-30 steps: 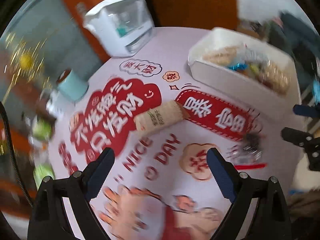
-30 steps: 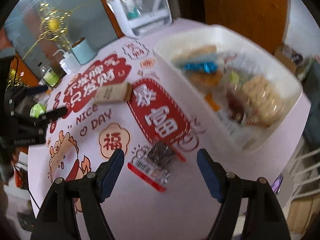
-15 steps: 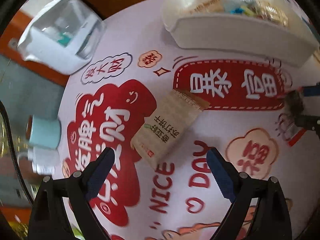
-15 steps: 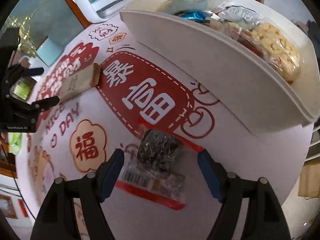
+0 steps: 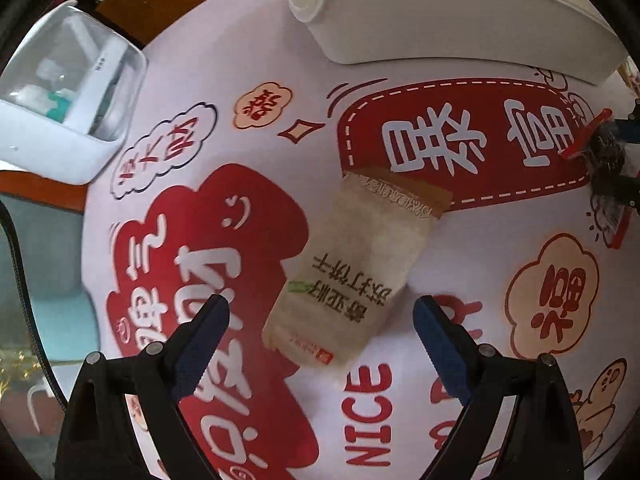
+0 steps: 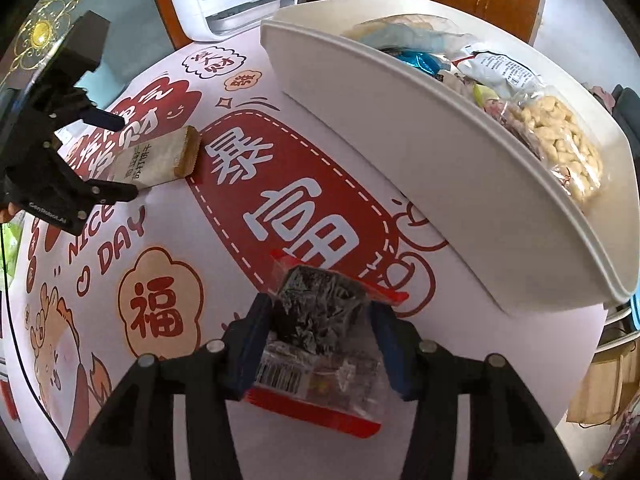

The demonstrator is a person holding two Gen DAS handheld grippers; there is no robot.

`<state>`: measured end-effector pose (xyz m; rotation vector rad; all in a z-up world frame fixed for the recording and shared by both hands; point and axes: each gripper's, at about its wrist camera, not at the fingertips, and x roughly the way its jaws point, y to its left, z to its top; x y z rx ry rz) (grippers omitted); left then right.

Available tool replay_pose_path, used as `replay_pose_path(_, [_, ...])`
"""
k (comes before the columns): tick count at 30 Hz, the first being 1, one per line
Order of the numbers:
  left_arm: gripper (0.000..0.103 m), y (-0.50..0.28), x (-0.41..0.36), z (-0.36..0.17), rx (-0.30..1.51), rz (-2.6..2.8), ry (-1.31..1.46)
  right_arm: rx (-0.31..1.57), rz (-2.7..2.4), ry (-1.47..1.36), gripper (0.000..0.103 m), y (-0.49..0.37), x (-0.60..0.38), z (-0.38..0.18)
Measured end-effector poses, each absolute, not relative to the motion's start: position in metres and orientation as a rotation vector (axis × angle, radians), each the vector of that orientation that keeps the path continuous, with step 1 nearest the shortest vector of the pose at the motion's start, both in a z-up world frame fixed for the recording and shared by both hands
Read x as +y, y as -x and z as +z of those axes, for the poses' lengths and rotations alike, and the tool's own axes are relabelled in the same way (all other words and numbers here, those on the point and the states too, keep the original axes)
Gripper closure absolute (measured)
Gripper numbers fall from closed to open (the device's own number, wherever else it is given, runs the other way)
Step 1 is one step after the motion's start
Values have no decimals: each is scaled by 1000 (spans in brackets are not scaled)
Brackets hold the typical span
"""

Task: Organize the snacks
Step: 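Grasp the small red-strip bag with the right tool while the left tool grasps the beige cracker packet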

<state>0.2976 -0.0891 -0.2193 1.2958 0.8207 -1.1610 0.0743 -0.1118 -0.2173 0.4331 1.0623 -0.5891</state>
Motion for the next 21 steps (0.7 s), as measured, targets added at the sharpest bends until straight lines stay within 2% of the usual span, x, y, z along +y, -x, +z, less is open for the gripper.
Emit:
replay_pose_path(11, [10, -320, -103, -237, 949, -1237, -1280, 1057, -585, -438, 52, -72, -111, -217])
replay_pose_path(13, [18, -322, -102, -237, 971, -1260, -1265, 1056, -584, -438, 52, -72, -111, -217])
replay_pose_path(15, [35, -321, -100, -234, 990, -1285, -1252, 1056, -581, -439, 52, -72, -111, -217])
replay_pose_path(21, [42, -315, -90, -232, 975, -1260, -1257, 1060, -568, -436, 52, -70, -111, -217])
